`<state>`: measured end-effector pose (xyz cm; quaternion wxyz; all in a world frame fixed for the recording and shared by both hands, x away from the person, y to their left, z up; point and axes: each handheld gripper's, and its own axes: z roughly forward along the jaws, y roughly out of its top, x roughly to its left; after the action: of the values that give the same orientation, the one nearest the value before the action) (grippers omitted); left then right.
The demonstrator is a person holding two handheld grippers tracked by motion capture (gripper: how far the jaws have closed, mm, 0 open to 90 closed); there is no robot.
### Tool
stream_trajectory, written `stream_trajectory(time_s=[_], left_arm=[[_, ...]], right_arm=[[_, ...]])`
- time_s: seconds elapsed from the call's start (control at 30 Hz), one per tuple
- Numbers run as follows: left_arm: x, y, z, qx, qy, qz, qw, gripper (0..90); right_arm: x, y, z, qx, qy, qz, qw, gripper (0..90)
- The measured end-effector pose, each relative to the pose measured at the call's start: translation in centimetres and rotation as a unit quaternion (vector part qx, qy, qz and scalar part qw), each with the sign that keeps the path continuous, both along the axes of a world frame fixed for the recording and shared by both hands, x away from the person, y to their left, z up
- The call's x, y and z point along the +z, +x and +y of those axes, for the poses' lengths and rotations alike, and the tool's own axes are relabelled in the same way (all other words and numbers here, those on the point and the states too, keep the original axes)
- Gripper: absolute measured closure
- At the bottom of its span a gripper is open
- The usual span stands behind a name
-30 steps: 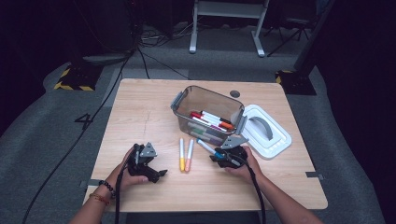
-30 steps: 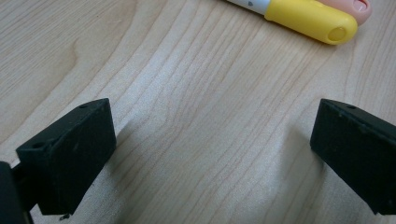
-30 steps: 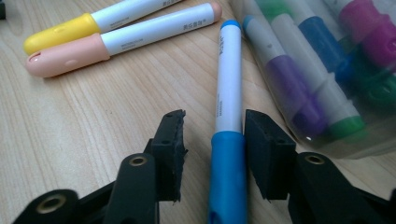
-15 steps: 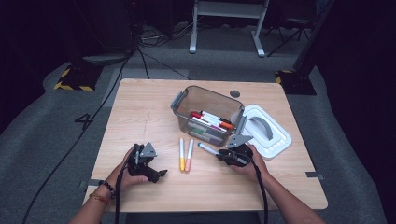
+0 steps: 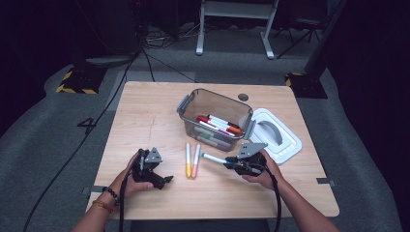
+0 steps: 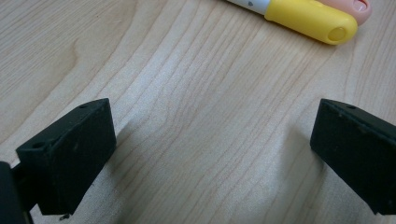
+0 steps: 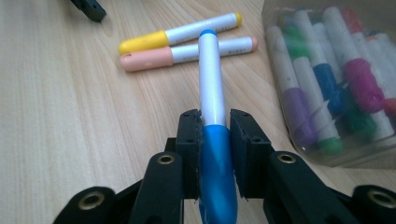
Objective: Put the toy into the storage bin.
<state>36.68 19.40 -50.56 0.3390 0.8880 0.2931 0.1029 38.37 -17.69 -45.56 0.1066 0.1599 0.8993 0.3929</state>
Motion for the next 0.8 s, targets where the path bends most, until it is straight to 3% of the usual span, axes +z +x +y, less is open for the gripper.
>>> stream_trajectory(time_s=[0.3, 0.6, 0.8], left_arm=[[0.0, 0.0, 0.0, 0.0, 0.0, 0.0, 1.0, 0.6], [0.0, 0.0, 0.0, 0.0, 0.0, 0.0, 1.0, 0.5], [0.0, 0.0, 0.0, 0.0, 0.0, 0.0, 1.0, 0.5]], right_arm=[[2.2, -0.8, 0.0, 0.017, 0.021, -0.022, 0.9994, 74.7], [6.4, -1.9, 0.5, 0.049, 0.053, -0.055, 0.9959, 74.7], [9.1, -1.4, 0.3, 0.051, 0.069, -0.073, 0.9936, 74.7]])
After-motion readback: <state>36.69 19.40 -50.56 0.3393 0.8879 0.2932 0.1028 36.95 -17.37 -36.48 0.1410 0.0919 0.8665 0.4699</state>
